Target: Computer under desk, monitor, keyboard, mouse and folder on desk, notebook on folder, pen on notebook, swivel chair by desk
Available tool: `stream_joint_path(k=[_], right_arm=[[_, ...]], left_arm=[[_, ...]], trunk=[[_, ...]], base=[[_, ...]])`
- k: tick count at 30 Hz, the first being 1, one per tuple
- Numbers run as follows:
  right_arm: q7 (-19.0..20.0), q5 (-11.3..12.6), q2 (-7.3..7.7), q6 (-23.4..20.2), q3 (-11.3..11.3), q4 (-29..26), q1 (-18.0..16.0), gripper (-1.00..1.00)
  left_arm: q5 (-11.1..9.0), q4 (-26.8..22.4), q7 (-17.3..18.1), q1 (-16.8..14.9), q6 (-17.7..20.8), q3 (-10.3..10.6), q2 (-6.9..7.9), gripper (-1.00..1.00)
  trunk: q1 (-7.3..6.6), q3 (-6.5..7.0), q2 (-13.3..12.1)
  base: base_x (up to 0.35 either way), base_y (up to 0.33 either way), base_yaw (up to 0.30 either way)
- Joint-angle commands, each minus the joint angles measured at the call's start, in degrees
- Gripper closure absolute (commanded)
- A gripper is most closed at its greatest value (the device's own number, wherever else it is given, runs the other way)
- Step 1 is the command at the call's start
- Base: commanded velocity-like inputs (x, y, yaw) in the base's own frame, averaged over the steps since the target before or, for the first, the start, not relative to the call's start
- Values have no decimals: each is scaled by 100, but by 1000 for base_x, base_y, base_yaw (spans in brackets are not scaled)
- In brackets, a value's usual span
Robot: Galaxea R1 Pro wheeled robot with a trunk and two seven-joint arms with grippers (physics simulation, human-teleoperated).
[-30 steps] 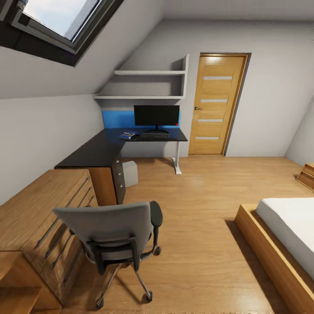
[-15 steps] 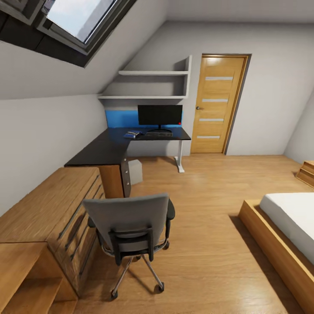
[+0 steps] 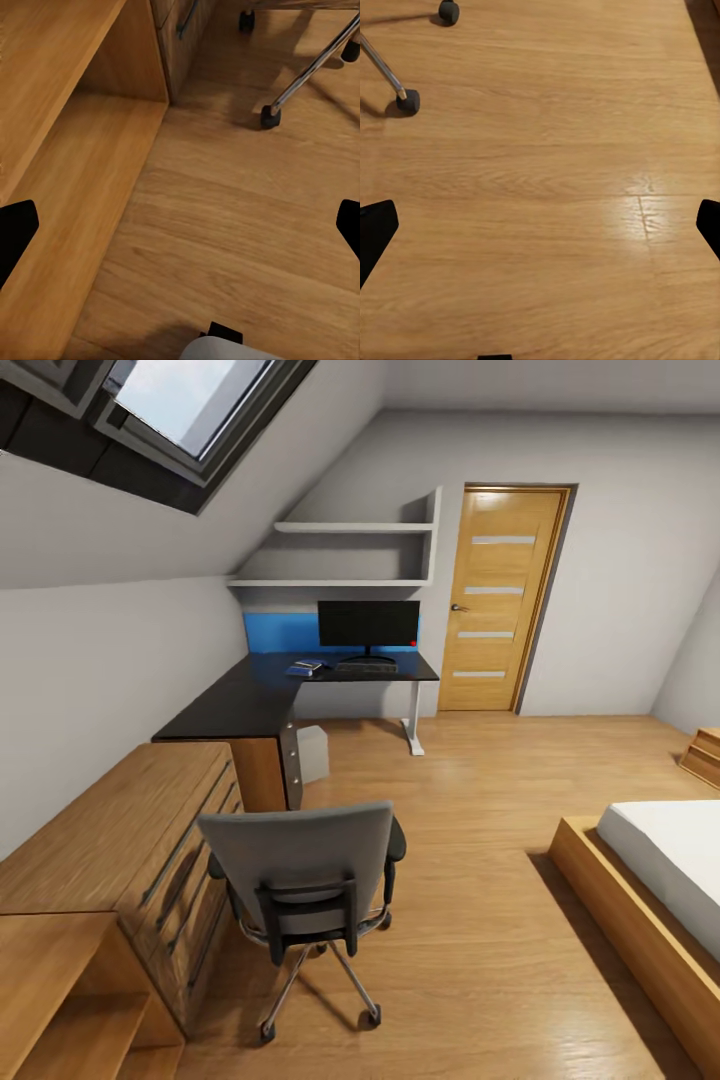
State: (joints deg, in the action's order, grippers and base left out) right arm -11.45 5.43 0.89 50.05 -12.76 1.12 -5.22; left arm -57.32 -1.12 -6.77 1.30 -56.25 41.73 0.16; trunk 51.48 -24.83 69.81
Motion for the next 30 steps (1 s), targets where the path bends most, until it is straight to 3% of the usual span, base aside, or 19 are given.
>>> stream_joint_path(k=[1, 30], right_arm=[[1, 54, -1, 24, -51, 12, -6, -100], [-6, 54, -1, 23, -51, 11, -6, -100]], left_arm=[[2, -12, -60, 2, -9, 46, 2, -100], [2, -12, -62, 2, -9, 40, 2, -100]], trunk=[[0, -5, 3], [0, -5, 3]], base=[[-2, 58, 0], [8, 122, 0]])
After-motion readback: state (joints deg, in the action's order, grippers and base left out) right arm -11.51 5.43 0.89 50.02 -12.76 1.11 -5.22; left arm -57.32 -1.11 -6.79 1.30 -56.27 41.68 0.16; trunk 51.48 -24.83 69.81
